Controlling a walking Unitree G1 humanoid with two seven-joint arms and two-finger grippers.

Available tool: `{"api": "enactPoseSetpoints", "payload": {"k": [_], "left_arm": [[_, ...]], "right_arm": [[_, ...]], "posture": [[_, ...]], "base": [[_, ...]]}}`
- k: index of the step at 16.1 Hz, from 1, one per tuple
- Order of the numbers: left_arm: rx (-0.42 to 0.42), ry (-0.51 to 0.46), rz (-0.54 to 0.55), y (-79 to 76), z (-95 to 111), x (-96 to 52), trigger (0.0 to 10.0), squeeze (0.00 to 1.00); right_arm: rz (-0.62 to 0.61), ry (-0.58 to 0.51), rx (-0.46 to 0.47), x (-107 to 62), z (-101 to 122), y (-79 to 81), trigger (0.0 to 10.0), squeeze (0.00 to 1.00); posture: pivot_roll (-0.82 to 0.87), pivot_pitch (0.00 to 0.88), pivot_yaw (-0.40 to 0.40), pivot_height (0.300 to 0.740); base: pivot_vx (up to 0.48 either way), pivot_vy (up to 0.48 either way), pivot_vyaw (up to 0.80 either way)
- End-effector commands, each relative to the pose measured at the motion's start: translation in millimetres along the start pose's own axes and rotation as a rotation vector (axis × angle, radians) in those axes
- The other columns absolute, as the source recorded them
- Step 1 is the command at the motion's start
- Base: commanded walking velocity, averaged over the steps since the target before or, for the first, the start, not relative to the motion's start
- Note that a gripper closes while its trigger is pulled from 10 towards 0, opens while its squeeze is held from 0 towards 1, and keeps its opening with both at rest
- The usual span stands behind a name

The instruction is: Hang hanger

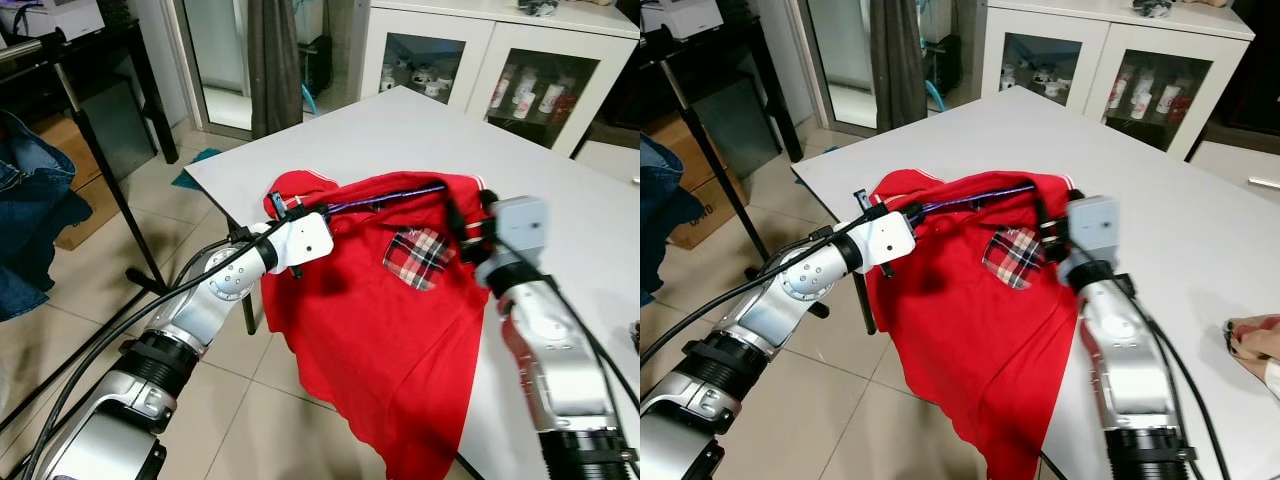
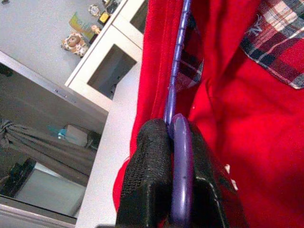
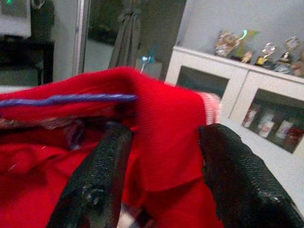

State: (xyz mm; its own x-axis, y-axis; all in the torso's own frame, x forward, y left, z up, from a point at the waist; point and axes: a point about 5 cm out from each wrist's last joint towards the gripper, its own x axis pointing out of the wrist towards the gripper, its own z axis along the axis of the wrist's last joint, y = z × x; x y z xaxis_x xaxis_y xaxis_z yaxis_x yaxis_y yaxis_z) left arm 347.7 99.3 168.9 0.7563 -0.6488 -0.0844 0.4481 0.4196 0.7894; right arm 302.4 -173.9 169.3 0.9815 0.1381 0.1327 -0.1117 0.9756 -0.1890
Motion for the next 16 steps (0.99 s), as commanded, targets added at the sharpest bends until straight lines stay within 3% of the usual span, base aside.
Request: {"api": "enactPoseSetpoints", "payload": {"k": [1, 5, 7, 8, 9, 10, 13, 16], "left_arm": [[0.015, -0.010, 0.004, 2.3, 3.6, 1.4, 10.0, 0.00], [0.022, -0.015, 0.000, 2.3, 4.7, 1.4, 10.0, 0.00], [0.023, -0.015, 0.000, 2.4, 4.7, 1.1, 10.0, 0.00], [0.024, -0.018, -0.003, 1.3, 5.8, 1.5, 10.0, 0.00], [0.024, -0.020, -0.006, 0.8, 6.3, 1.7, 10.0, 0.00], [0.025, -0.022, -0.009, 0.2, 6.7, 1.8, 10.0, 0.00], [0.028, -0.025, -0.018, -1.3, 7.3, 1.6, 10.0, 0.00], [0.034, -0.020, -0.035, -4.7, 6.6, 0.3, 10.0, 0.00]], "right_arm": [[-0.013, 0.015, -0.051, -0.6, -0.9, 1.6, 10.0, 0.00], [-0.201, 0.061, -0.141, 3.6, -7.8, -17.5, 10.0, 0.00], [-0.211, 0.058, -0.136, 7.4, -6.9, -14.4, 10.0, 0.00], [-0.179, 0.045, -0.115, 13.3, -5.7, -3.6, 9.7, 0.00], [-0.158, 0.040, -0.112, 16.3, -4.8, 1.7, 5.2, 0.00], [-0.150, 0.037, -0.112, 19.0, -4.6, 5.3, 0.0, 0.00], [-0.166, 0.025, -0.129, 20.9, -4.5, 3.2, 0.0, 0.00], [-0.232, -0.007, -0.181, 20.5, 1.1, -13.0, 0.0, 0.00]], "posture": [[0.02, 0.034, 0.008, 0.740], [0.03, 0.032, 0.008, 0.740], [0.03, 0.031, 0.010, 0.740], [0.03, 0.031, 0.010, 0.740], [0.03, 0.030, 0.012, 0.740], [0.03, 0.030, 0.012, 0.740], [0.04, 0.033, 0.010, 0.740], [0.04, 0.035, 0.009, 0.740]], "base": [[0.000, 0.000, 0.00], [0.000, 0.000, 0.00], [0.000, 0.000, 0.00], [0.000, 0.000, 0.00], [0.000, 0.000, 0.00], [0.000, 0.000, 0.00], [0.000, 0.000, 0.00], [0.000, 0.000, 0.00]]}}
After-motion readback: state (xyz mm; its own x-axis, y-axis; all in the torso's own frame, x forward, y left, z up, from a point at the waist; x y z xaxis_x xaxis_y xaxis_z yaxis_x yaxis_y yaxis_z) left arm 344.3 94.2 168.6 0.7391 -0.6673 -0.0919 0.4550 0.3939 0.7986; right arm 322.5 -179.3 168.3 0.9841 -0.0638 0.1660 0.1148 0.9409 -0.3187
